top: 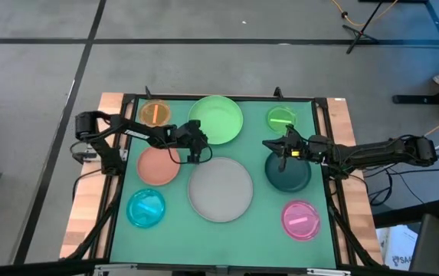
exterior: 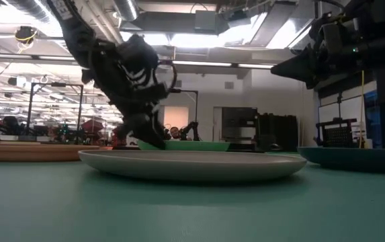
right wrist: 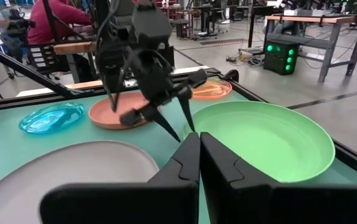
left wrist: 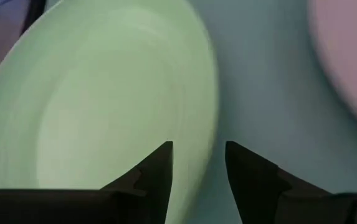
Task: Stack plastic plates
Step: Stack the green plate on the gray plate
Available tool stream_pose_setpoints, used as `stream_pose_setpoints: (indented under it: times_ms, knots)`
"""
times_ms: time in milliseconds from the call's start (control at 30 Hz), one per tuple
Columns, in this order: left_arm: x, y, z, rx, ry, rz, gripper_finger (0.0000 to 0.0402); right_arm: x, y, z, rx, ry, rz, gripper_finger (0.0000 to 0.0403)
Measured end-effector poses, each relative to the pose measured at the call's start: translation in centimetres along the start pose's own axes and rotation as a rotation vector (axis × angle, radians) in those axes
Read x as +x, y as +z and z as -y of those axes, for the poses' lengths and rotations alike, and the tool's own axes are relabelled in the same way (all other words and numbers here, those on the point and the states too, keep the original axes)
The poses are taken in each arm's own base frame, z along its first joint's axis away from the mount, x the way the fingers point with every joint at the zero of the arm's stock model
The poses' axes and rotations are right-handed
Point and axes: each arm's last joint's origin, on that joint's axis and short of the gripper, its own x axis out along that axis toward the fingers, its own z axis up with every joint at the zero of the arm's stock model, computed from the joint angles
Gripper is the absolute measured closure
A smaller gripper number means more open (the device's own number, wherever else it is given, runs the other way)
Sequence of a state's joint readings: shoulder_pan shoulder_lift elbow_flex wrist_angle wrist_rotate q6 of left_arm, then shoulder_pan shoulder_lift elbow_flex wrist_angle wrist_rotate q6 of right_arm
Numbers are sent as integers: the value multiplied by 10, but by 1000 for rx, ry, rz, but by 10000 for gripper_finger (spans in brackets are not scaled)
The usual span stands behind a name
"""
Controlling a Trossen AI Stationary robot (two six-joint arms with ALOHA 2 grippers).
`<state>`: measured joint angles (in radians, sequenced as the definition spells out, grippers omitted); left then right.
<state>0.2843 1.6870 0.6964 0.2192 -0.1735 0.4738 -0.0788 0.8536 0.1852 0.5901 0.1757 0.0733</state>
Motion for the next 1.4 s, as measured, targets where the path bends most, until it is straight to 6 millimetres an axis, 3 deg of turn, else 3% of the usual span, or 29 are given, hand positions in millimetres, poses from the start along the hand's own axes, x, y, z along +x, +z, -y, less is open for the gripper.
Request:
stream_pose_setpoints:
  times_ms: [267, 567, 833, 1133, 1233, 1400]
  knots:
    - [10, -4, 3, 3, 16, -17, 274, 0, 1, 0, -25, 0, 10, 398]
    - [10, -4, 4, 7, 20, -20, 388, 0, 4, 1, -32, -40, 39, 398]
    - [6, 7, 15, 52, 78, -54, 394, 0, 6, 1, -71, -41, 60, 398]
    - [-20, 47, 32, 111, 126, 28, 395, 0, 4, 1, -68, -41, 47, 398]
    - [-35, 59, 43, 133, 147, 65, 395, 0, 4, 1, -46, -40, 47, 398]
    - [-64, 73, 71, 171, 34, 169, 395, 0, 4, 1, -39, -39, 44, 398]
